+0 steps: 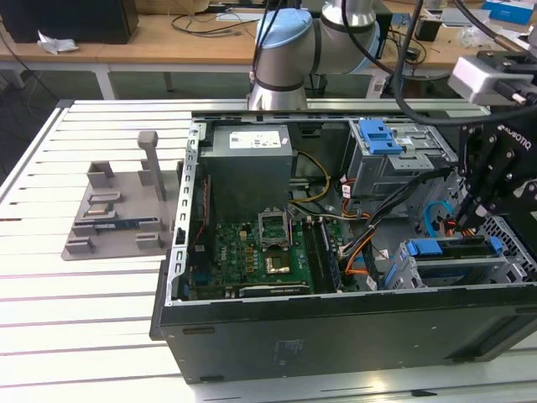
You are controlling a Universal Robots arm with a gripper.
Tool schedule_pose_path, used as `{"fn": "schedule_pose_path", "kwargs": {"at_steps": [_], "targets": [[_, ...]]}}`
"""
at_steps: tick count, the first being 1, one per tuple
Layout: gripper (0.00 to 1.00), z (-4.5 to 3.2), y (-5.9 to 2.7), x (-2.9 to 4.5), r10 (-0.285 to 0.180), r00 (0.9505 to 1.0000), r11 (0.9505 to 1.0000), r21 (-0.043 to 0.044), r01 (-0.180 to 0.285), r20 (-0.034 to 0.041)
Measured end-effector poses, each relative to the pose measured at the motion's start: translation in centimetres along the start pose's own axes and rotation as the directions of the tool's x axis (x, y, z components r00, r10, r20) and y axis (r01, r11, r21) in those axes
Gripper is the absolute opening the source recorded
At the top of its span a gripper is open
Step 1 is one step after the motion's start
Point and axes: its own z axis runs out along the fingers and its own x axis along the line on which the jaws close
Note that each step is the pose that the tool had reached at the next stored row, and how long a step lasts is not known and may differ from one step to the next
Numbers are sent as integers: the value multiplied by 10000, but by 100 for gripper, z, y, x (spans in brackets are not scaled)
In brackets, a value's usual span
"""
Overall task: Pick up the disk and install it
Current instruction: 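Insert the second disk wire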
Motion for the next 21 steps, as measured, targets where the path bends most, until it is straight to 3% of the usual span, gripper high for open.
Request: {"fn": "schedule_pose_path", "kwargs": {"at_steps": [2,5,14,21], "targets": [[16,56,-3,8,-4,10000,10000,3,4,71],[16,116,-27,7,-17,10000,10000,4,17,74],[16,190,-42,49,-27,10000,10000,5,27,82],[16,204,-3,75,-34,9997,10000,13,34,262]]}}
